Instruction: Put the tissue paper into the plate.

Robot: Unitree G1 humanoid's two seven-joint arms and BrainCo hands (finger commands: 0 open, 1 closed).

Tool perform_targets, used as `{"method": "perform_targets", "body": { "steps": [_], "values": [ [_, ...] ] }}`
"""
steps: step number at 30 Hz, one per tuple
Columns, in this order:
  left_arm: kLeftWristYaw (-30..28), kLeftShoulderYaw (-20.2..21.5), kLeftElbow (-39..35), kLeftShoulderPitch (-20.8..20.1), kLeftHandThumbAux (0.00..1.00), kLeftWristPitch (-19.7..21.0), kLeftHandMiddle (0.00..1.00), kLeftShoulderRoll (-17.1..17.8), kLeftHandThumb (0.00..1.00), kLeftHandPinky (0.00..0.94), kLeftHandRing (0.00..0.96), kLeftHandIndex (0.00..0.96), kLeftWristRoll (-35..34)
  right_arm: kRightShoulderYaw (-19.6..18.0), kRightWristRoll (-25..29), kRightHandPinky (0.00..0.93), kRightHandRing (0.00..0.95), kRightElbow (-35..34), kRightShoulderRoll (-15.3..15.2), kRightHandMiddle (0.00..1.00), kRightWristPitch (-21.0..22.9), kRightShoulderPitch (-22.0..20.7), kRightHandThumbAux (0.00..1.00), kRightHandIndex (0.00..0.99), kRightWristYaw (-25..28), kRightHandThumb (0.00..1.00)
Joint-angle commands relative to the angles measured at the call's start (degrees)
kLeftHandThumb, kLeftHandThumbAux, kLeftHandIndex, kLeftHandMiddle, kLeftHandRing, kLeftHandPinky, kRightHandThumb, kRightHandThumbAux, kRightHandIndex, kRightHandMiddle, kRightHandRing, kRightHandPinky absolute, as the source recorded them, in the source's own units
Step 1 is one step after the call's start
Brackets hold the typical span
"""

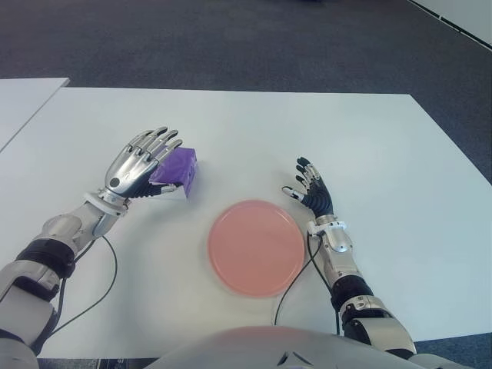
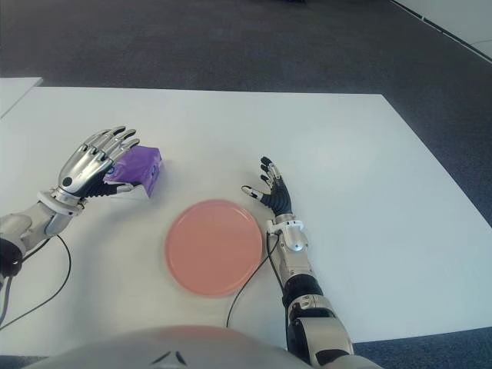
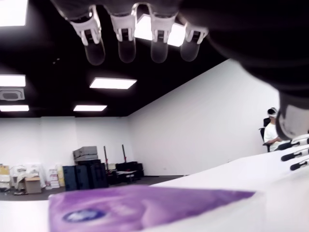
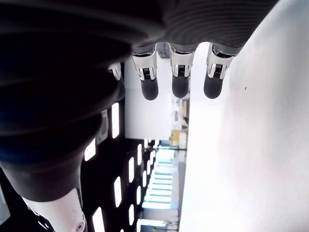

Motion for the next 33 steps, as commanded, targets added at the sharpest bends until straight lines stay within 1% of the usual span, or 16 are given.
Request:
{"method": "perform_targets", "body": {
  "steps": [1, 2, 3, 4, 5, 7, 9, 13, 18, 19, 22, 23, 25, 26, 28, 33],
  "values": [
    [4.3, -2.5, 12.2, -4.3, 0.423, -0.8, 0.084, -4.9, 0.370, 0.186, 0.118, 0.104, 1.6, 0.1, -0.3, 0.000, 0.000, 5.8, 0.3, 0.000, 4.0, 6.4, 0.786, 0.002, 0.0, 0.000],
    [7.0, -2.8, 14.0, -5.0, 0.429, -0.6, 0.103, -5.8, 0.389, 0.219, 0.143, 0.124, 1.9, 0.2, -0.3, 0.000, 0.000, 5.8, 0.3, 0.000, 4.0, 6.4, 0.786, 0.002, 0.0, 0.000],
    [8.9, -3.1, 15.3, -5.4, 0.441, -0.5, 0.182, -6.5, 0.493, 0.308, 0.230, 0.205, 2.1, 0.2, -0.3, 0.000, 0.000, 5.7, 0.3, 0.000, 4.0, 6.5, 0.787, 0.002, 0.0, 0.000],
    [11.8, -3.2, 16.5, -6.0, 0.445, 0.0, 0.211, -7.4, 0.532, 0.340, 0.261, 0.234, 2.4, 0.2, -0.3, 0.000, 0.000, 5.7, 0.3, 0.000, 4.0, 6.5, 0.788, 0.001, 0.0, 0.000],
    [14.0, -3.5, 17.5, -6.5, 0.452, 0.3, 0.289, -8.1, 0.622, 0.392, 0.335, 0.313, 2.6, 0.2, -0.3, 0.000, 0.000, 5.7, 0.3, 0.000, 4.0, 6.5, 0.788, 0.002, 0.0, 0.000],
    [18.3, -4.2, 19.2, -7.6, 0.464, 1.7, 0.388, -9.8, 0.728, 0.443, 0.424, 0.413, 3.1, 0.2, -0.4, 0.000, 0.000, 5.7, 0.2, 0.000, 4.0, 6.5, 0.787, 0.002, -0.1, 0.000],
    [21.4, -5.1, 20.5, -8.8, 0.473, 3.8, 0.437, -12.1, 0.772, 0.461, 0.462, 0.465, 3.8, 0.2, -0.5, 0.000, 0.000, 5.7, 0.2, 0.000, 4.0, 6.5, 0.786, 0.002, -0.2, 0.000],
    [25.0, -6.5, 22.3, -9.6, 0.488, 5.8, 0.488, -13.6, 0.809, 0.476, 0.494, 0.522, 4.2, 0.2, -0.6, 0.000, 0.000, 5.8, 0.1, 0.000, 4.0, 6.6, 0.781, 0.001, -0.3, 0.000],
    [26.0, -7.4, 24.0, -10.1, 0.516, 7.2, 0.512, -14.2, 0.772, 0.472, 0.499, 0.537, 3.8, 0.1, -0.6, 0.000, 0.000, 5.5, 0.0, 0.000, 4.4, 6.7, 0.771, 0.000, -0.7, 0.000],
    [25.5, -7.6, 24.3, -10.2, 0.579, 7.2, 0.501, -14.2, 0.750, 0.446, 0.478, 0.498, 3.6, 0.1, -0.6, 0.000, 0.000, 5.5, 0.0, 0.000, 4.4, 6.7, 0.768, 0.000, -0.8, 0.000],
    [23.0, -8.0, 24.7, -10.4, 0.646, 6.5, 0.467, -14.0, 0.724, 0.397, 0.434, 0.456, 2.9, 0.1, -0.5, 0.000, 0.000, 5.4, 0.0, 0.000, 4.5, 6.7, 0.765, 0.000, -0.8, 0.000],
    [22.2, -8.1, 24.8, -10.4, 0.664, 6.2, 0.426, -13.9, 0.715, 0.360, 0.391, 0.444, 2.7, 0.1, -0.4, 0.000, 0.000, 5.4, 0.0, 0.000, 4.5, 6.7, 0.765, 0.000, -0.8, 0.000],
    [16.4, -8.7, 25.5, -10.9, 0.680, 5.3, 0.351, -13.3, 0.705, 0.286, 0.313, 0.432, 2.5, 0.0, -0.2, 0.000, 0.000, 5.5, 0.2, 0.000, 4.2, 6.7, 0.764, 0.000, -0.6, 0.000],
    [14.2, -8.9, 25.8, -11.1, 0.599, 5.1, 0.238, -13.0, 0.586, 0.183, 0.200, 0.334, 2.5, -0.1, -0.2, 0.000, 0.000, 5.5, 0.2, 0.000, 4.1, 6.7, 0.766, 0.000, -0.6, 0.000],
    [10.7, -9.4, 26.1, -11.5, 0.485, 4.9, 0.106, -12.4, 0.451, 0.074, 0.082, 0.180, 2.6, 0.0, -0.2, 0.000, 0.000, 5.7, 0.3, 0.000, 3.8, 6.8, 0.770, 0.000, -0.5, 0.000],
    [5.0, -9.8, 26.0, -13.0, 0.318, 3.9, 0.017, -10.6, 0.362, 0.012, 0.013, 0.033, 2.0, 0.1, -0.4, 0.000, 0.000, 5.6, 0.5, 0.000, 3.5, 7.0, 0.778, 0.001, -0.6, 0.000]
  ]
}}
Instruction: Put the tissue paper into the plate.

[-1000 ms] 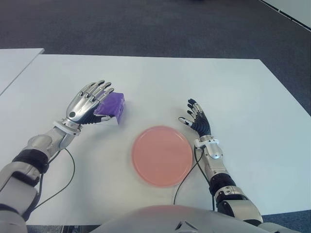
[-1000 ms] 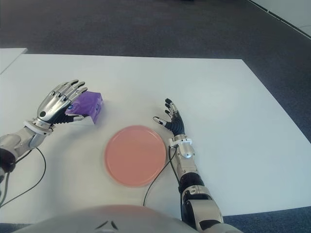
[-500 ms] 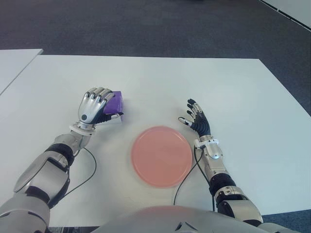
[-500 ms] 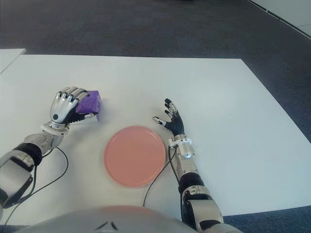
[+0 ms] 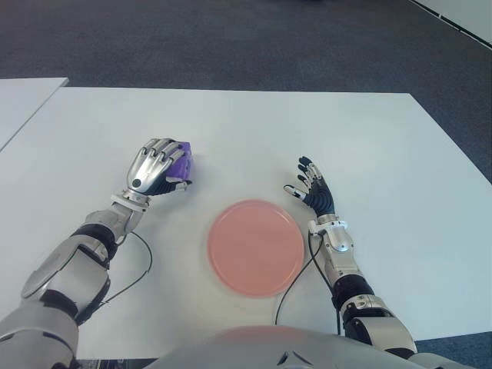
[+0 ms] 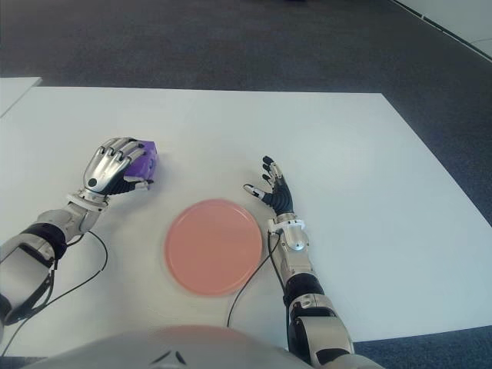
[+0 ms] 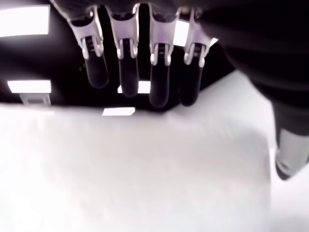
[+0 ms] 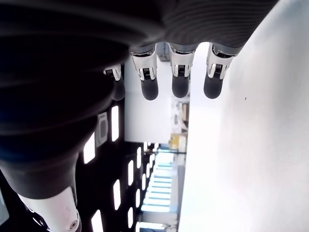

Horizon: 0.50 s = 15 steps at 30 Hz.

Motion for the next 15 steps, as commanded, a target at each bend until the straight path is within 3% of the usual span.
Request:
{"method": "perform_targets", "body": {
  "steps": [1, 6, 15],
  "values": [
    [-5.4, -0.6, 0.5, -1.9, 0.281, -1.1, 0.011, 2.0, 0.355, 0.007, 0.008, 0.021, -0.5, 0.2, -0.3, 0.000, 0.000, 5.4, 0.5, 0.000, 3.5, 7.2, 0.779, 0.003, -0.1, 0.000],
    [-5.4, -0.8, -0.2, -2.9, 0.199, -0.7, 0.001, 2.7, 0.330, 0.001, 0.001, 0.003, -0.1, 0.3, -0.4, 0.000, 0.000, 5.5, 0.6, 0.000, 3.6, 7.2, 0.780, 0.007, -0.3, 0.000],
    [-0.5, -2.3, -1.2, -4.1, 0.136, -0.5, 0.000, 3.4, 0.281, 0.000, 0.000, 0.000, 1.5, 0.5, -0.8, 0.000, 0.000, 5.7, 0.3, 0.000, 3.8, 7.0, 0.787, 0.009, -0.4, 0.000]
  ]
}}
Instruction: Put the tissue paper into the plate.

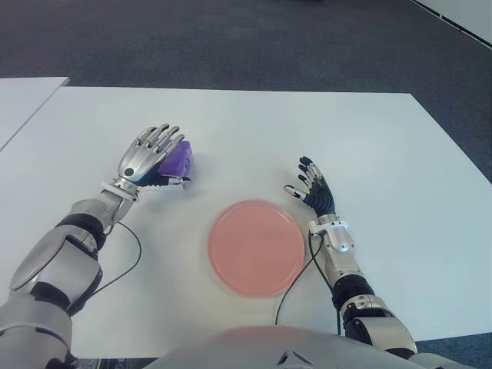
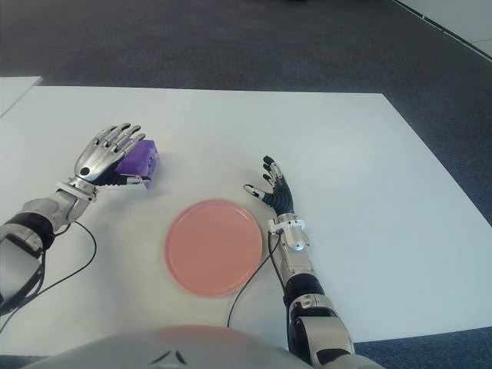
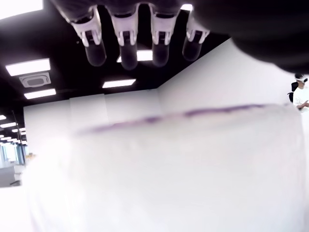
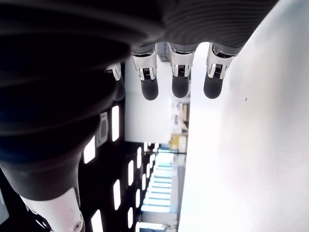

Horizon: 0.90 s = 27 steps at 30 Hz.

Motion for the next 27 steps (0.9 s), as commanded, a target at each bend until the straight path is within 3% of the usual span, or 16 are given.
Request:
{"method": "perform_targets", "body": {
  "steps": [1, 15, 27],
  "values": [
    [1.8, -1.6, -0.6, -0.5, 0.133, -0.7, 0.000, 0.6, 0.279, 0.000, 0.000, 0.000, 1.3, 0.3, -0.5, 0.000, 0.000, 5.7, 0.3, 0.000, 4.1, 6.9, 0.787, 0.009, -0.2, 0.000],
    [-2.5, -2.1, -1.3, -1.2, 0.133, -4.9, 0.000, 2.4, 0.277, 0.000, 0.000, 0.000, 0.4, 0.0, 0.0, 0.000, 0.000, 6.2, 0.4, 0.000, 4.1, 6.6, 0.768, 0.003, 0.1, 0.000],
    [-5.3, -0.5, -2.2, -0.7, 0.146, -5.9, 0.000, 4.3, 0.279, 0.000, 0.000, 0.000, -1.2, 0.0, 0.0, 0.000, 0.000, 6.9, 0.2, 0.000, 3.6, 6.0, 0.771, 0.004, 0.4, 0.000]
  ]
}}
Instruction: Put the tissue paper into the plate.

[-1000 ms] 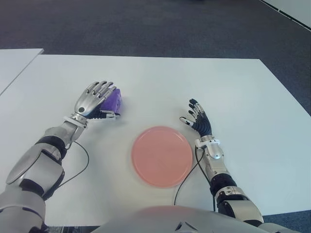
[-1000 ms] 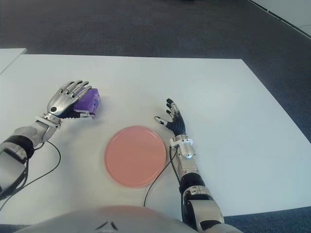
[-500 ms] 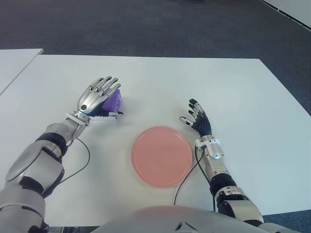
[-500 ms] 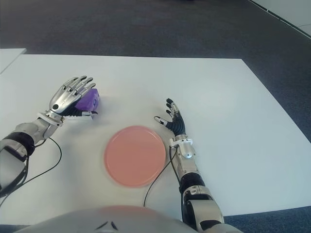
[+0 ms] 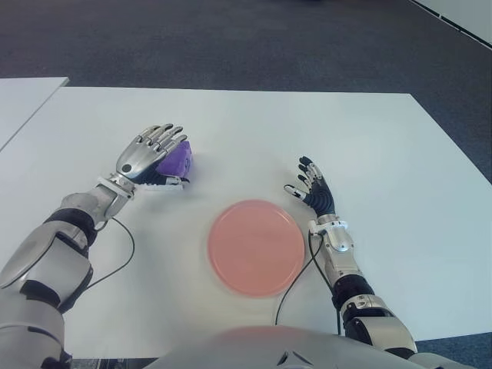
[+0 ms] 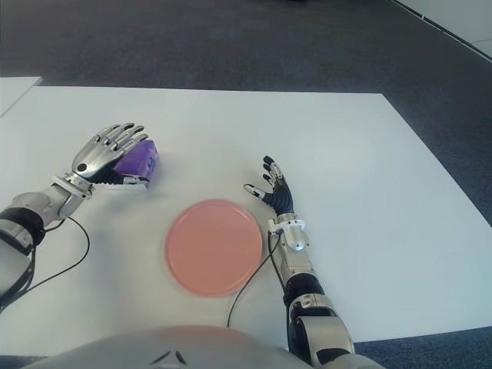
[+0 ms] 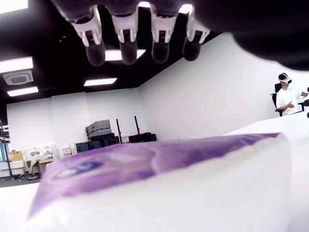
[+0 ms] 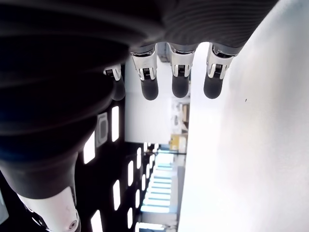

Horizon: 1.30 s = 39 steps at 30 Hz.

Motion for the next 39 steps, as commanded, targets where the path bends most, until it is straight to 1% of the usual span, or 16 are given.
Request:
{"method": "perform_targets", "body": {
  "steps": [1, 5, 9, 15, 21, 25, 32, 39],
  "values": [
    [-1.2, 0.7, -0.6, 0.1, 0.147, -0.1, 0.000, 1.0, 0.278, 0.000, 0.000, 0.000, -0.7, 0.0, 0.0, 0.000, 0.000, 6.6, 0.3, 0.000, 3.6, 6.2, 0.772, 0.006, 0.6, 0.000],
    [-1.1, 1.1, -0.8, 0.2, 0.152, -0.2, 0.000, 1.2, 0.276, 0.000, 0.000, 0.000, -1.2, 0.0, 0.1, 0.000, 0.000, 6.8, 0.3, 0.000, 3.3, 5.9, 0.775, 0.010, 0.9, 0.000],
    [-2.5, 1.9, -1.0, 0.6, 0.152, -1.4, 0.000, 1.7, 0.280, 0.000, 0.000, 0.000, -2.3, -0.2, 0.2, 0.000, 0.000, 6.7, 0.5, 0.000, 2.9, 5.9, 0.774, 0.015, 0.8, 0.000],
    [-7.5, 3.2, -1.7, 1.3, 0.142, -2.8, 0.000, 2.5, 0.282, 0.000, 0.000, 0.000, -4.3, -0.1, -0.2, 0.000, 0.000, 6.8, 0.2, 0.000, 2.4, 6.1, 0.770, 0.019, 0.7, 0.000],
    [-12.0, 4.2, -2.9, 1.7, 0.129, -2.6, 0.000, 3.2, 0.283, 0.000, 0.000, 0.000, -5.5, -0.1, 0.0, 0.000, 0.000, 6.6, 0.0, 0.000, 3.0, 6.0, 0.766, 0.017, 0.9, 0.000],
    [-13.7, 4.7, -3.9, 2.1, 0.123, -2.1, 0.000, 3.8, 0.282, 0.000, 0.000, 0.000, -5.6, -0.1, 0.0, 0.000, 0.000, 6.7, 0.0, 0.000, 2.4, 6.0, 0.762, 0.015, 1.1, 0.000],
    [-15.3, 5.2, -4.9, 2.4, 0.124, -1.8, 0.000, 4.5, 0.274, 0.000, 0.000, 0.000, -5.8, 0.1, -0.1, 0.000, 0.000, 6.5, -0.1, 0.000, 2.0, 6.2, 0.758, 0.016, 1.3, 0.000],
    [-14.7, 5.1, -4.3, 2.4, 0.140, -2.3, 0.000, 4.2, 0.270, 0.000, 0.000, 0.000, -5.7, 0.4, -0.5, 0.000, 0.000, 6.3, -0.3, 0.000, 1.9, 6.6, 0.745, 0.018, 1.1, 0.000]
  ]
}}
